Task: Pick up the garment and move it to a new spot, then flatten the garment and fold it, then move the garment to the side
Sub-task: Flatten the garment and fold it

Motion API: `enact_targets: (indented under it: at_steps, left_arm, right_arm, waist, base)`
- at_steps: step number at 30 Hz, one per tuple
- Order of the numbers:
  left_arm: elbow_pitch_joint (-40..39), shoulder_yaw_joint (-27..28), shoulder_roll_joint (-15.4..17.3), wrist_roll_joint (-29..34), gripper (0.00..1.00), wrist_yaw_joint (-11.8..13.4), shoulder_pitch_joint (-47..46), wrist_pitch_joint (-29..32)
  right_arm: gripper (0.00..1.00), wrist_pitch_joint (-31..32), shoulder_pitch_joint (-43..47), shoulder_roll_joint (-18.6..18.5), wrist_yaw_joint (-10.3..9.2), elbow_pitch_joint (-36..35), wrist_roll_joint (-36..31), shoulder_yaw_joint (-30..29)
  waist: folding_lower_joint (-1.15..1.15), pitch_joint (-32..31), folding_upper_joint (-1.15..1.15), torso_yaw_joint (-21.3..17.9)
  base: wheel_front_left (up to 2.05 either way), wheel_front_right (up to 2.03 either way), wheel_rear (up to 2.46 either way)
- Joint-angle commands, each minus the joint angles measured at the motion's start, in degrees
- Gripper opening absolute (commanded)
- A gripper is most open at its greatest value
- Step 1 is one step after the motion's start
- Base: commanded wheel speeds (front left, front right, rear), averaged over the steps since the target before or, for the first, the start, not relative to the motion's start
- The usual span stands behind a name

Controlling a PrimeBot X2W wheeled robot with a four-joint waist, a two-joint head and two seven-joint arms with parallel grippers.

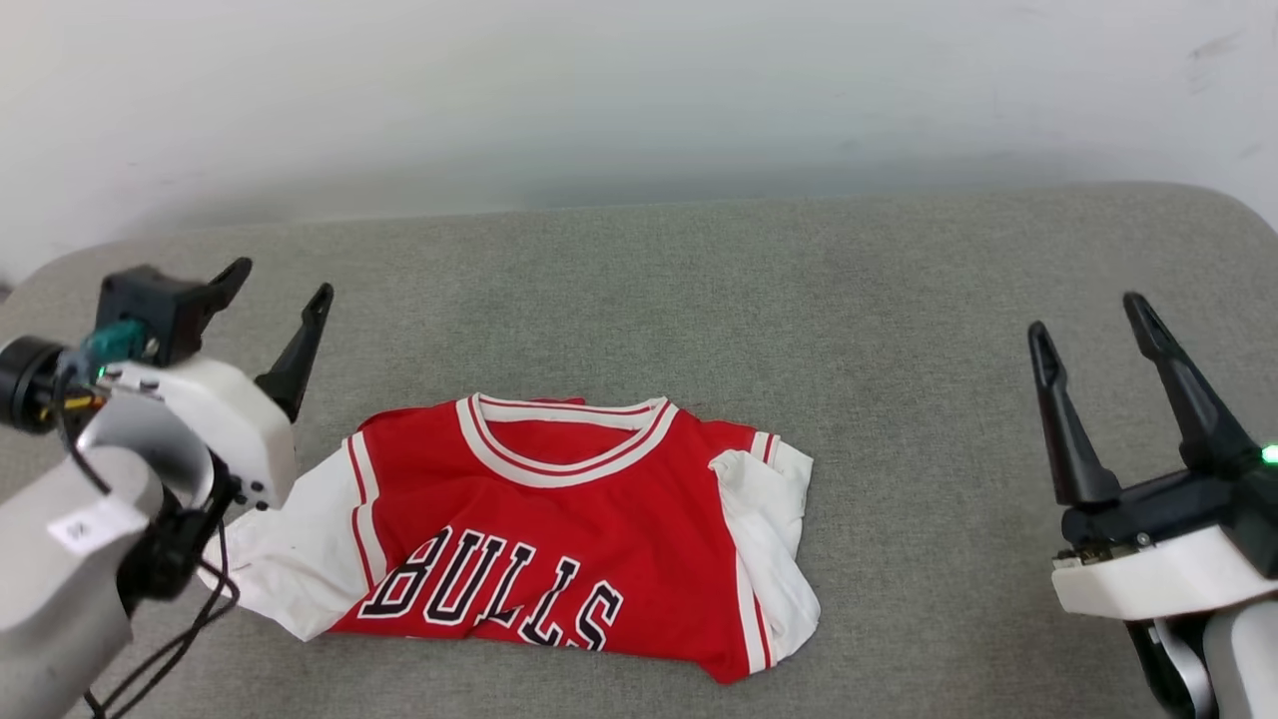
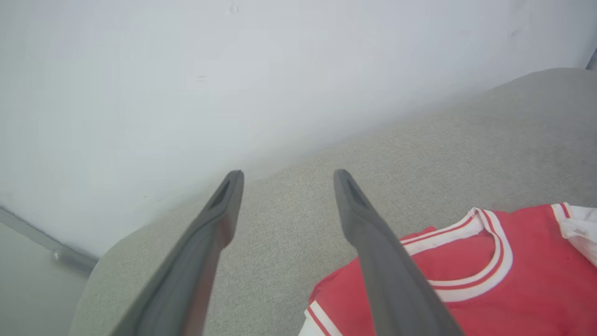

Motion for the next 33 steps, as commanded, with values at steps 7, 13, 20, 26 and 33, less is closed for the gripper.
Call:
enact_targets:
  at_steps: [7,13,20,26,33]
  left_arm:
    - [-3.8,7.3,-1.1,1.5,1.00,9.5,9.6,-6.7]
    - [-10.8,20.9,-4.5,11.4,1.00,14.6,20.3,-6.8]
    - [-15.0,34.1,-11.4,21.5,1.00,13.9,32.7,-6.8]
    - [-15.7,42.2,-20.1,29.0,1.00,10.0,39.9,-6.8]
    - [-15.1,48.1,-28.1,35.1,1.00,4.9,41.7,-6.8]
  right_arm:
    - [1.00,5.8,-8.4,-8.0,-0.02,1.6,2.3,7.9]
    - [1.00,19.2,-17.7,-16.2,-0.02,0.4,10.7,20.0]
    - [1.00,43.0,-28.8,-23.2,-0.03,-0.3,27.7,38.6]
    - [1.00,61.1,-34.2,-24.4,-0.03,3.4,38.9,48.6]
    - [1.00,63.3,-34.1,-22.2,-0.03,9.8,41.3,56.3]
  waist:
    - [0.00,-0.7,0.00,1.2]
    - [0.00,-0.3,0.00,2.3]
    - [0.00,0.3,0.00,3.4]
    - [0.00,1.8,0.00,5.2]
    - [0.00,4.5,0.00,7.4]
  base:
    - [0.00,0.00,0.00]
    - [0.00,0.00,0.00]
    - [0.00,0.00,0.00]
    - [0.00,0.00,0.00]
    - [0.00,0.00,0.00]
